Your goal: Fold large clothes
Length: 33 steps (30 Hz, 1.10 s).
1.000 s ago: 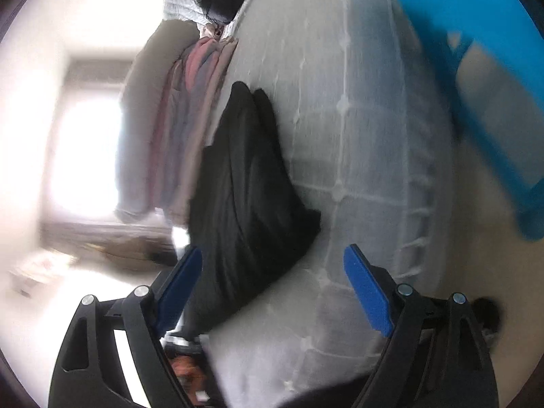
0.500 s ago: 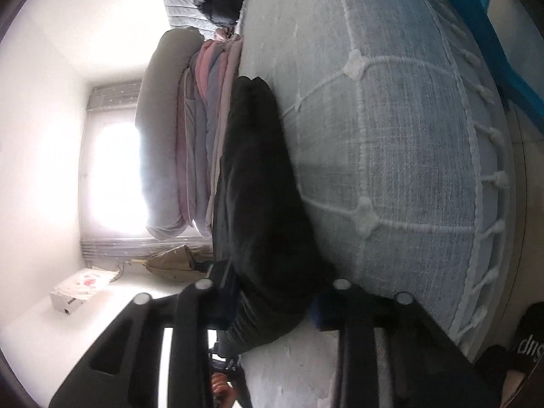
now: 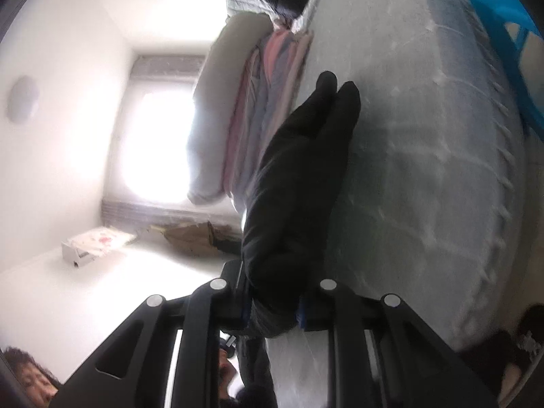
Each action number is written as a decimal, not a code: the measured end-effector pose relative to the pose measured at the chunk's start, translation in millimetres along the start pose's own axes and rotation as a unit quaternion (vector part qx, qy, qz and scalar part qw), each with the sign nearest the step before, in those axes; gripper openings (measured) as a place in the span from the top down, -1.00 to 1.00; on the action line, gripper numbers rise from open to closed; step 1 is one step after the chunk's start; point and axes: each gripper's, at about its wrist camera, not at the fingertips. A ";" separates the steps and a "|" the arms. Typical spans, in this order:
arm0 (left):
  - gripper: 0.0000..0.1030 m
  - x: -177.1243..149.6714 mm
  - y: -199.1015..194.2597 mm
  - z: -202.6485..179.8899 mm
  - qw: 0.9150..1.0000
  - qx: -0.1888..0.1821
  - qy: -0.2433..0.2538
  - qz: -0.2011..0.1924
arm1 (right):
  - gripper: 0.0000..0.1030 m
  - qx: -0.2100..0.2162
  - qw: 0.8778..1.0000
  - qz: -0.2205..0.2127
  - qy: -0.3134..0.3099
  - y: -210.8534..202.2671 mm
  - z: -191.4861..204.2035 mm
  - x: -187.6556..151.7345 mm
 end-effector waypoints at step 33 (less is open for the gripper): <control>0.61 -23.1 -9.8 33.7 1.000 -0.002 0.001 -0.004 | 0.00 -0.084 0.954 0.251 -0.144 277.4 113.1 31.8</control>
Point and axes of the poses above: each gripper's, at about its wrist camera, not at the fingertips, and y roughly the way its jaws point, z to its left, x to its top, and after that the axes turned 15 degrees about z, right-handed
